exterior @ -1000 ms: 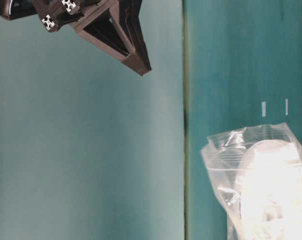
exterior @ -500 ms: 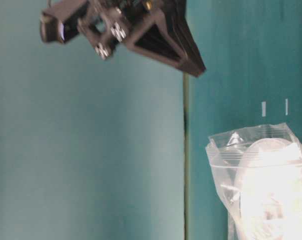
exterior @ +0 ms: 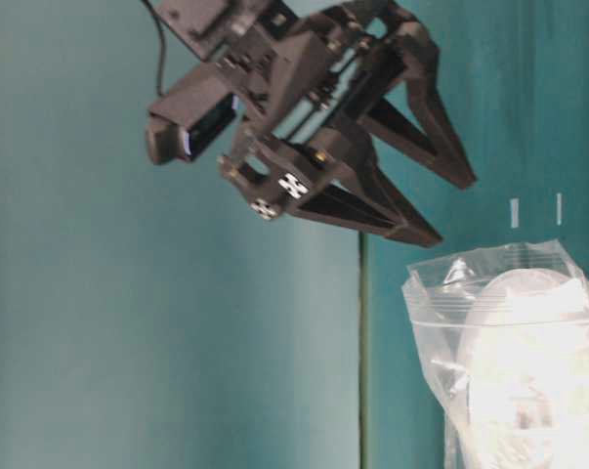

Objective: Take out the reel from the clear zip bag.
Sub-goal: 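Reach the right gripper into the bag opening and grasp the reel rim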

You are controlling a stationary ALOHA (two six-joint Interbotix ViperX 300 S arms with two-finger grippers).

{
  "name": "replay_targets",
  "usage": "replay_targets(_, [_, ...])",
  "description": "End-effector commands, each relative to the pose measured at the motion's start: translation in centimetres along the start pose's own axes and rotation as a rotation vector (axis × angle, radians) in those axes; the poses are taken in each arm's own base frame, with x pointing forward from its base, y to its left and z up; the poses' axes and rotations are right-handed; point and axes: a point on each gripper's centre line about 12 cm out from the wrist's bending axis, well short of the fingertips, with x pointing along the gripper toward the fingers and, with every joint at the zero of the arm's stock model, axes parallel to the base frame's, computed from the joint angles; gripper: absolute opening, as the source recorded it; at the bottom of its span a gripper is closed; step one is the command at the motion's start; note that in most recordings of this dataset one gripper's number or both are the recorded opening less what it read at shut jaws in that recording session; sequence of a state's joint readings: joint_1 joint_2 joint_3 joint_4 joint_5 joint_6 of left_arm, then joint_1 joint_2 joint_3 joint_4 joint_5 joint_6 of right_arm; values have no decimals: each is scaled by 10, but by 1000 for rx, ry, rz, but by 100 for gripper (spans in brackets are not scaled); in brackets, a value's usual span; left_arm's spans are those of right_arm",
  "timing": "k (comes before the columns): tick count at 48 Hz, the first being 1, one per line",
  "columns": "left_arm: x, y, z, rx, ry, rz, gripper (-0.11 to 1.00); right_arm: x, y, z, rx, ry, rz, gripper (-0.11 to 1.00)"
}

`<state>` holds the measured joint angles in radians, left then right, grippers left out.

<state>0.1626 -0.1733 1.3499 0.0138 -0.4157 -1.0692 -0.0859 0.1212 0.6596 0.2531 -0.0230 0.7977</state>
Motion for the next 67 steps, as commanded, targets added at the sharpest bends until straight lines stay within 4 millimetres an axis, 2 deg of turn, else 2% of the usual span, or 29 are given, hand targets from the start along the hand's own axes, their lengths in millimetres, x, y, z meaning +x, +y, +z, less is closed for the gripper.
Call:
replay_targets(1, [1,-3,3,1,-9,-11,-1,3,9,3,11,-10,21,87])
replay_targets(16, [0,-5,4,2,-15,-20,-1,29,17,8,9,-14,23,87])
replay_targets(27, [-1,-5,4,1,-16,-23,-1,45,15,7,10,-6,7,87])
replay_targets(49, [-1,-2,2,3,5,15,-1,60,20,10,11,-18,21,87])
replay_targets(67, [-1,-2,2,3,4,14,-1,60,20,10,12,-17,19,82])
